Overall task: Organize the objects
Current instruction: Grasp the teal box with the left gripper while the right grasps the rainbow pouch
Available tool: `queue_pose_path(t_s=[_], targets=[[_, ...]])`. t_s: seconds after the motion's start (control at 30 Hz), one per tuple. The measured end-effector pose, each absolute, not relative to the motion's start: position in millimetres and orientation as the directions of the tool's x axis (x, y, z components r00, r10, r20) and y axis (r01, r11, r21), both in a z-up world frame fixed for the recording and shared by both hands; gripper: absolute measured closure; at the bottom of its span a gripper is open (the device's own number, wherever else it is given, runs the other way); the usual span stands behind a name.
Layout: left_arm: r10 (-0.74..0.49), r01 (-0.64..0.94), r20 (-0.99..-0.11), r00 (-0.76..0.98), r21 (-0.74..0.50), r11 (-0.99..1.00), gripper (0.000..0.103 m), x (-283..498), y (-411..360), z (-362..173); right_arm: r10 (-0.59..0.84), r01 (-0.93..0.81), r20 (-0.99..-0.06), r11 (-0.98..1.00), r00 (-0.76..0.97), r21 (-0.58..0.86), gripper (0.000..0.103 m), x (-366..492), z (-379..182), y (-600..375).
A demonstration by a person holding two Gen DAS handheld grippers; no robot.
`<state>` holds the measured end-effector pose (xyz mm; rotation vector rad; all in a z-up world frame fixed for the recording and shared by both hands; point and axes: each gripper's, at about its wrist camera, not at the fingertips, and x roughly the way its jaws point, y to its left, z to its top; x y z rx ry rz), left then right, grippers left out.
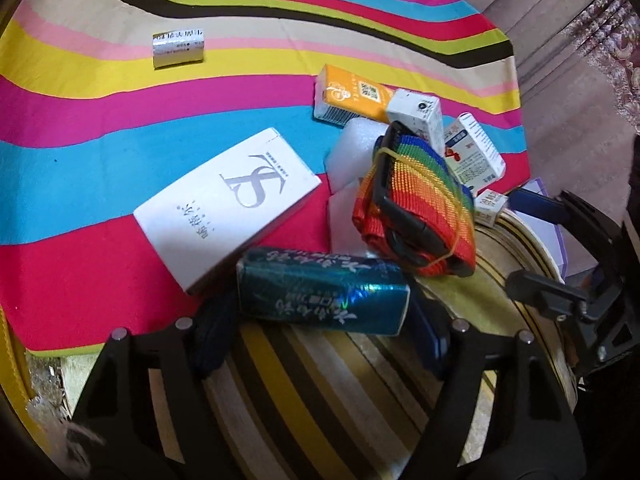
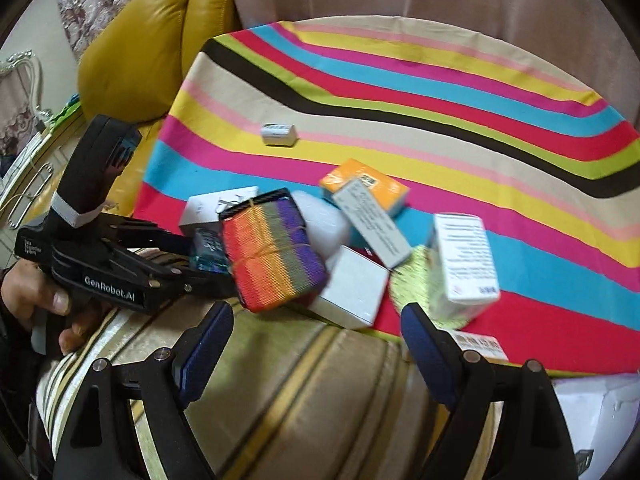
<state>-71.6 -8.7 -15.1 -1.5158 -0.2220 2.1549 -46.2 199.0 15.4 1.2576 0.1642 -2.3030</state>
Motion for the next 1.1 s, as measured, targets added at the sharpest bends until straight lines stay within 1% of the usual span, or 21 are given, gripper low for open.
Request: queue_pose_path(t_s=[0.23,0.37,0.5,0.7,0.73,0.83,1.1], targets=[[0.445,-0.257,-0.835,-0.324,-0.375,-0.891,0.026,-59.3,-15.5,-7.9,-0.392,0.541,-0.823,-0.831,-0.412,0.125,0.016,-55.5,10.7,179.1],[0.451,-0.212,-0.818,-0.357,-0.399,-0.892,0.026,-50.9,-25.2,-6.2,-0.397,0.568,-0.823,-0.815,-0.407,0.112,0.016,-60.3,9.9,167.4],[0.422,-0.126,-0.804,-0.419,-0.409,-0.904,0.026,-39.3,-40.1,-4.0,-0.387,0.599,-0.831,-0.796,-0.399,0.083,0.016,-64.8,5.1,153.4],[0.405,-0.077,-0.790,-0.461,-0.418,-0.905,0.026,-30.8,-44.6,-2.7,-0.364,0.623,-0.851,-0.780,-0.379,0.056,0.017,-74.1,-5.7,138.5],[0.398,-0.073,-0.791,-0.465,-0.414,-0.907,0.026,-30.8,-44.3,-2.6,-0.363,0.626,-0.856,-0.777,-0.368,0.060,0.019,-75.9,-8.3,136.9],[0.383,-0.062,-0.794,-0.473,-0.404,-0.913,0.026,-30.1,-45.8,-1.9,-0.356,0.622,-0.861,-0.781,-0.363,0.060,0.037,-77.5,-11.6,136.8],[0.359,-0.035,-0.789,-0.498,-0.395,-0.918,0.026,-23.4,-47.1,2.9,-0.375,0.624,-0.830,-0.780,-0.412,0.043,0.042,-68.6,-2.1,140.1]])
